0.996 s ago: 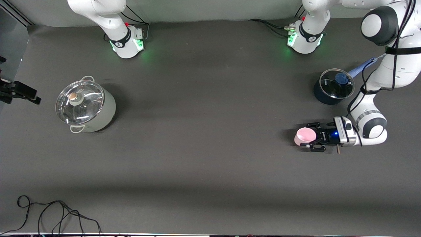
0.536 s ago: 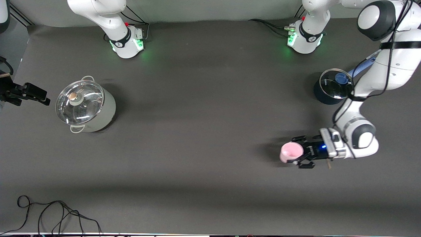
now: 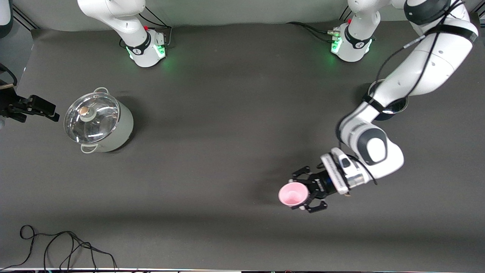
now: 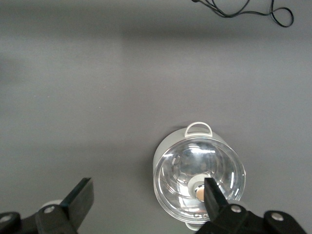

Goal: Transfer pink cup from left to right arm
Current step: 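Carry the pink cup with the left gripper toward the white pot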

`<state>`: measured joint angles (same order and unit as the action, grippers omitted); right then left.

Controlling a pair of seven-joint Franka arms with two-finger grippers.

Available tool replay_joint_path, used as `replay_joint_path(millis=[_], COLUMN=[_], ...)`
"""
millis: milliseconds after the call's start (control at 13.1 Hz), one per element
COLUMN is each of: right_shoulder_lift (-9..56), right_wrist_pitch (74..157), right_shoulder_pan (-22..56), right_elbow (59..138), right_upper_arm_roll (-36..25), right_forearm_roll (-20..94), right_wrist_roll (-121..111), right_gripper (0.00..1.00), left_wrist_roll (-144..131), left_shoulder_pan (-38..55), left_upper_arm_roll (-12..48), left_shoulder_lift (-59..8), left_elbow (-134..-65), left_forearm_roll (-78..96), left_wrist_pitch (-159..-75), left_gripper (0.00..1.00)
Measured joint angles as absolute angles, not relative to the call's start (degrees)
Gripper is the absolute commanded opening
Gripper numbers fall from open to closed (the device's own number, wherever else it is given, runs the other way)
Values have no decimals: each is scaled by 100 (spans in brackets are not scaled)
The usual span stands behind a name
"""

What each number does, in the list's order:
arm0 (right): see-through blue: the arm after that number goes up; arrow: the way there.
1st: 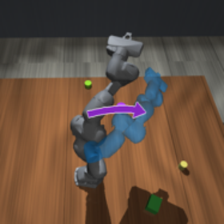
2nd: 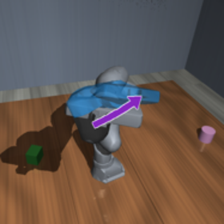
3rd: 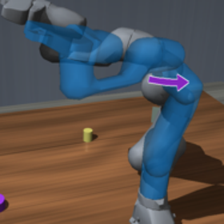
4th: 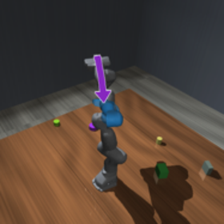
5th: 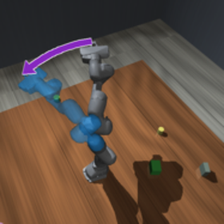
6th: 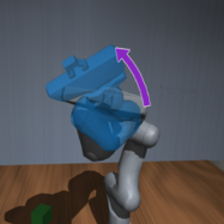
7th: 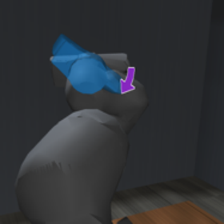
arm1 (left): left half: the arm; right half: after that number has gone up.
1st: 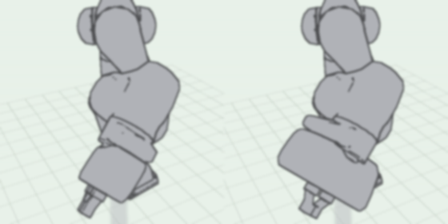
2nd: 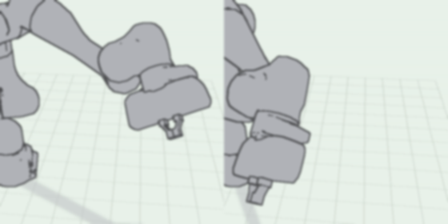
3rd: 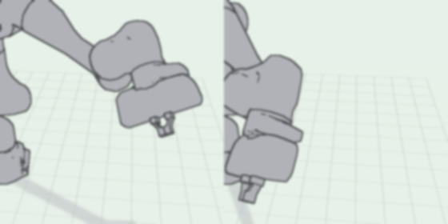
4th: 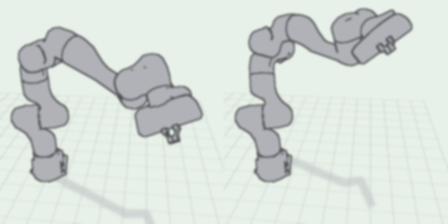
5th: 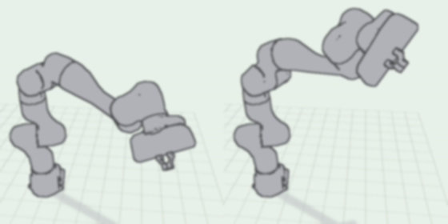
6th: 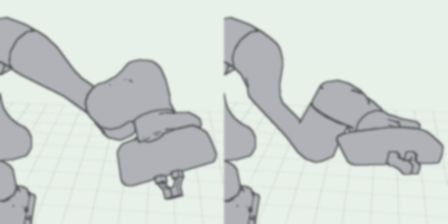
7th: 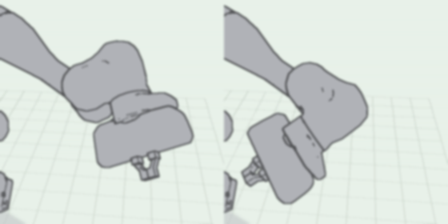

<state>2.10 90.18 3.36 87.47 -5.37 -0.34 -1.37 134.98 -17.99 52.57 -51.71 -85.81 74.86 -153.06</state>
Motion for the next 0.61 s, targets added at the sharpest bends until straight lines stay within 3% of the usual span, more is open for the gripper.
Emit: replay_joint_path(millis=[306,613], right_shoulder_lift=[208,227], right_wrist_pitch=[9019,9019], right_shoulder_pan=[706,649], right_elbow=[8658,8657], right_upper_arm_roll=[-503,-593], right_forearm_roll=[-7,198], right_wrist_roll=[513,952], right_gripper=[100,100], left_wrist_roll=[12898,12442], left_shoulder_pan=[-1224,-264], left_upper_arm_roll=[6397,6600], left_shoulder_lift=[-5128,-5052], left_elbow=[-8340,-7862], left_forearm_roll=[7485,7484], left_wrist_pitch=[-17495,-18448], left_gripper=[0,0])
